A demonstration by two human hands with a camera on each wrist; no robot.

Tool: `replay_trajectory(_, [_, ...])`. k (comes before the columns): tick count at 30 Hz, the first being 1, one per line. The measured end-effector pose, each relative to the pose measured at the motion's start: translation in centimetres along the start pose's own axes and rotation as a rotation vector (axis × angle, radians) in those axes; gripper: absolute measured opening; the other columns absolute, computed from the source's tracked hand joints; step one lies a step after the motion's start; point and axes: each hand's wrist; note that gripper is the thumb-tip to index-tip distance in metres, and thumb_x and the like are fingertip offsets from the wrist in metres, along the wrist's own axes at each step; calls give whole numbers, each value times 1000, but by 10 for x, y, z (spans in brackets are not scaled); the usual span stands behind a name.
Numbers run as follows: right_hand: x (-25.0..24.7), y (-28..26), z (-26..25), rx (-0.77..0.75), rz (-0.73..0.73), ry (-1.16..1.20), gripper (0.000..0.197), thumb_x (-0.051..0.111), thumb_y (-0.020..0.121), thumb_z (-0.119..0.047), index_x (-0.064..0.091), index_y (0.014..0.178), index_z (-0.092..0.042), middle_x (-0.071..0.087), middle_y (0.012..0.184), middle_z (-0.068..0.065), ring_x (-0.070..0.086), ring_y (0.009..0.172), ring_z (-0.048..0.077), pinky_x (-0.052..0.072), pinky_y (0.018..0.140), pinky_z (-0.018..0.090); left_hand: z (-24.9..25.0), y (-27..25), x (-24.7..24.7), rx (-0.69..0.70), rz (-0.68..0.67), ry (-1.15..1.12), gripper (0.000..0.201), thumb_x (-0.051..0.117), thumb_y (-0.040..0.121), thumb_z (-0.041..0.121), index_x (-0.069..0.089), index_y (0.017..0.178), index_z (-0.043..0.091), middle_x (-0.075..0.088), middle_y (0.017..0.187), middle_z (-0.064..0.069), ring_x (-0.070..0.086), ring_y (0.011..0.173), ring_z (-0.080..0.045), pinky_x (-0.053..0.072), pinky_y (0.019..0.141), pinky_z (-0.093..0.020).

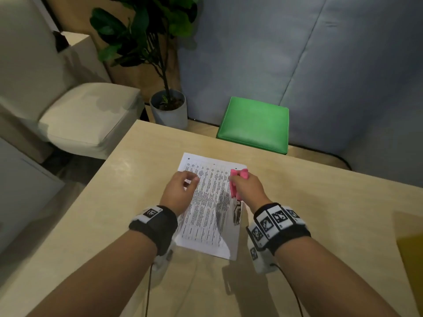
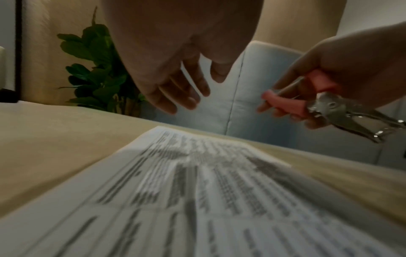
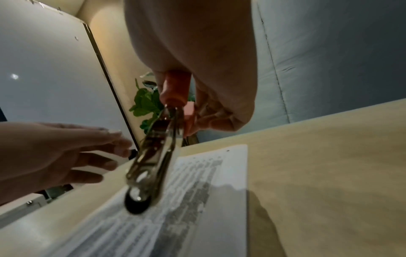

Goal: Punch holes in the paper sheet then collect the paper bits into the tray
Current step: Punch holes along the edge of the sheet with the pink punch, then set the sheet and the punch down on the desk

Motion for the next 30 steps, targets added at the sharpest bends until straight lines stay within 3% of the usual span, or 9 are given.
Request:
replay_trajectory(2, [2,-8,-13,-50,-50,4,32,49,86,-24,60,59,-10,60,59,14,47,41,14,46,65,36,19,-8,7,1,-92,-78,20,53,94,32,63,105,18,63,100,4,61,88,-14,47,76,-24])
replay_trajectory(5, [4,-20,-27,-105,-119,98,25,54,92,-28,64,76,-12,60,65,15,44,38,14,42,53,28,41,-18,18,-40,-215,-188,27,51,95,36,57,117,22,67,98,3,68,79,-13,48,67,-15])
replay_trajectory(8, [2,-25,-31,-115,-117,141,18,55,90,-20,67,95,-6,62,72,9,44,37,12,39,48,24,52,-27,23,-71,-222,-295,31,52,94,35,52,122,22,72,93,-4,72,74,-18,55,80,-31])
replay_trajectory(15, [0,-43,-28,-166,-175,131,31,56,92,-27,67,73,-5,54,63,14,41,41,18,38,45,24,55,-46,19,-77,-180,-255,24,52,89,38,52,110,26,74,83,-6,73,69,-23,55,82,-46])
replay_trajectory(20, [-3,-54,-19,-193,-213,137,25,64,87,-25,66,99,-4,58,64,12,54,43,15,49,56,26,59,-65,16,-39,-92,-88,14,47,94,33,52,103,24,73,78,-4,68,61,-17,51,66,-31])
replay_trajectory(22, [-6,-57,-14,-193,-222,113,37,69,83,-32,59,112,-12,62,67,11,63,65,14,52,73,30,60,-72,12,-14,-62,-5,15,46,95,35,53,101,24,72,74,-4,66,60,-17,49,63,-30])
replay_trajectory(24, [-13,-60,-10,-220,-201,42,45,71,80,-42,57,116,-19,65,86,3,61,88,14,49,82,31,56,-77,3,-29,-45,43,21,46,95,40,54,103,22,71,74,-6,67,64,-21,52,68,-35])
replay_trajectory(26, [-24,-63,-8,-235,-204,-5,45,69,80,-48,60,113,-20,63,101,3,61,87,17,49,75,28,48,-82,-9,-65,-11,127,26,46,94,42,54,104,19,70,75,-10,67,68,-24,51,70,-39])
replay_trajectory(30, [-46,-66,7,-240,-192,-61,29,68,84,-39,66,99,-14,66,93,5,60,77,18,44,64,25,21,-92,-35,-169,48,300,33,42,96,46,55,102,16,66,69,-7,60,64,-24,43,59,-32])
Point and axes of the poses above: each hand's wrist, its own y-axis towards the middle knuckle, its own x-axis out of the palm, z = x × y
